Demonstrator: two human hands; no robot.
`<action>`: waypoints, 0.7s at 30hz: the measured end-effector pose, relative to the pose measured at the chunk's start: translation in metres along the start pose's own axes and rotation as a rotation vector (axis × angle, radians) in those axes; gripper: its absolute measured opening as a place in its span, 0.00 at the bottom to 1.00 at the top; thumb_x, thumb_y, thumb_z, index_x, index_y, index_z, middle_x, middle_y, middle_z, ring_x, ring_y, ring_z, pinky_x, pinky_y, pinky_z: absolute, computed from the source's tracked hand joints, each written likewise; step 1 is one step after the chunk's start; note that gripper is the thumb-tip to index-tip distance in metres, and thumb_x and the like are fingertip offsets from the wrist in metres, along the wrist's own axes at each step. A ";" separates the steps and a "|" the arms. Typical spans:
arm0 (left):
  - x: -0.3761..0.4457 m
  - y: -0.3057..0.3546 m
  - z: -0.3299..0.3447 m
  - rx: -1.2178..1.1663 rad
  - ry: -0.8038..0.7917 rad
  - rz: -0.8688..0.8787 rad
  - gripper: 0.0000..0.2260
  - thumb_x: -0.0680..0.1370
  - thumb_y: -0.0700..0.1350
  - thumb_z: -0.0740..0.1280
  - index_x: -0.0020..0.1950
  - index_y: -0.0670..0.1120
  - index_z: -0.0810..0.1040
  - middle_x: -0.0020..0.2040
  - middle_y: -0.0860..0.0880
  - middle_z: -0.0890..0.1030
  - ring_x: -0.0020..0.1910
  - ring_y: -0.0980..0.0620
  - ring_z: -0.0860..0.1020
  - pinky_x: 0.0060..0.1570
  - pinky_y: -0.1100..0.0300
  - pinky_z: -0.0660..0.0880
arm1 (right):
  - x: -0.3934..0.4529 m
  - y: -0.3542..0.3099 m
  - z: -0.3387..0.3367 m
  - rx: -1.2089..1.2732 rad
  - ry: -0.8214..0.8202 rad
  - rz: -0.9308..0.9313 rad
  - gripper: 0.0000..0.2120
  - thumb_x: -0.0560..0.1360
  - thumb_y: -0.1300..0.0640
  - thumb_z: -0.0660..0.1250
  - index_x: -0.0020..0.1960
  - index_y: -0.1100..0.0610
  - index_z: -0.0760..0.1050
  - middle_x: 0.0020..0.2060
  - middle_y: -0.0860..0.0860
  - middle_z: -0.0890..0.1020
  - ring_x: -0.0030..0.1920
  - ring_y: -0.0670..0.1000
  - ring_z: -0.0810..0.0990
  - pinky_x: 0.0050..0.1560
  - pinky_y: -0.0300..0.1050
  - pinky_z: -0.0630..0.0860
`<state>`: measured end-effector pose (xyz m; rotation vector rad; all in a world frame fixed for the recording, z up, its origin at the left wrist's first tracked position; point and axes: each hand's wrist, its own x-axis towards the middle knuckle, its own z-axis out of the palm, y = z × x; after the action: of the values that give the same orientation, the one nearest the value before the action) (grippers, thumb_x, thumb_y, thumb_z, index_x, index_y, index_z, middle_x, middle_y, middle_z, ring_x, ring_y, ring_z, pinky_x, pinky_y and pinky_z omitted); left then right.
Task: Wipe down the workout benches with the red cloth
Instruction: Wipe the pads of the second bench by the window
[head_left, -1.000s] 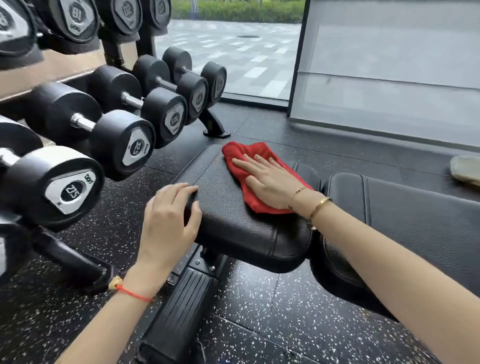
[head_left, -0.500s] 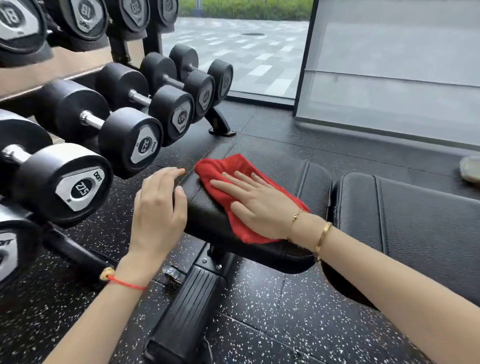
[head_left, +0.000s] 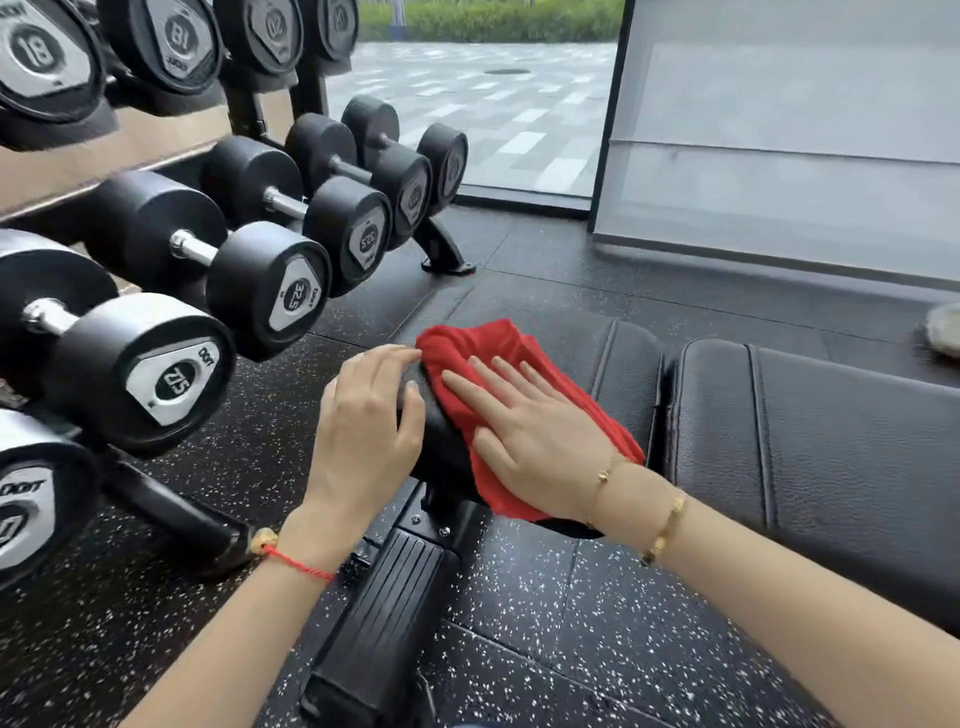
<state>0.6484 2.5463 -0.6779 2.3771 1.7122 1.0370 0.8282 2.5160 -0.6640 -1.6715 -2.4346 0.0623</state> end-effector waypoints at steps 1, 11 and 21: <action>0.000 0.005 0.003 0.001 -0.008 0.011 0.16 0.80 0.43 0.61 0.66 0.46 0.75 0.66 0.49 0.76 0.67 0.48 0.72 0.66 0.50 0.66 | -0.013 0.008 -0.001 -0.015 0.013 0.032 0.28 0.80 0.49 0.49 0.78 0.45 0.47 0.79 0.50 0.51 0.79 0.52 0.48 0.78 0.48 0.42; 0.006 0.055 0.033 -0.032 -0.100 0.111 0.16 0.79 0.44 0.63 0.66 0.45 0.75 0.66 0.47 0.76 0.67 0.47 0.72 0.68 0.50 0.67 | 0.037 0.101 -0.022 0.057 -0.054 0.436 0.25 0.82 0.51 0.48 0.78 0.48 0.51 0.79 0.54 0.51 0.78 0.56 0.49 0.77 0.54 0.42; 0.004 0.086 0.052 -0.057 -0.110 0.156 0.17 0.78 0.50 0.59 0.64 0.47 0.77 0.64 0.49 0.78 0.66 0.48 0.73 0.68 0.50 0.67 | -0.066 0.078 -0.026 -0.011 -0.061 0.183 0.28 0.81 0.50 0.48 0.78 0.43 0.44 0.79 0.47 0.47 0.79 0.49 0.45 0.78 0.49 0.42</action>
<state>0.7481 2.5337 -0.6829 2.5135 1.4629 0.9391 0.9275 2.4818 -0.6585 -1.9204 -2.3207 0.1267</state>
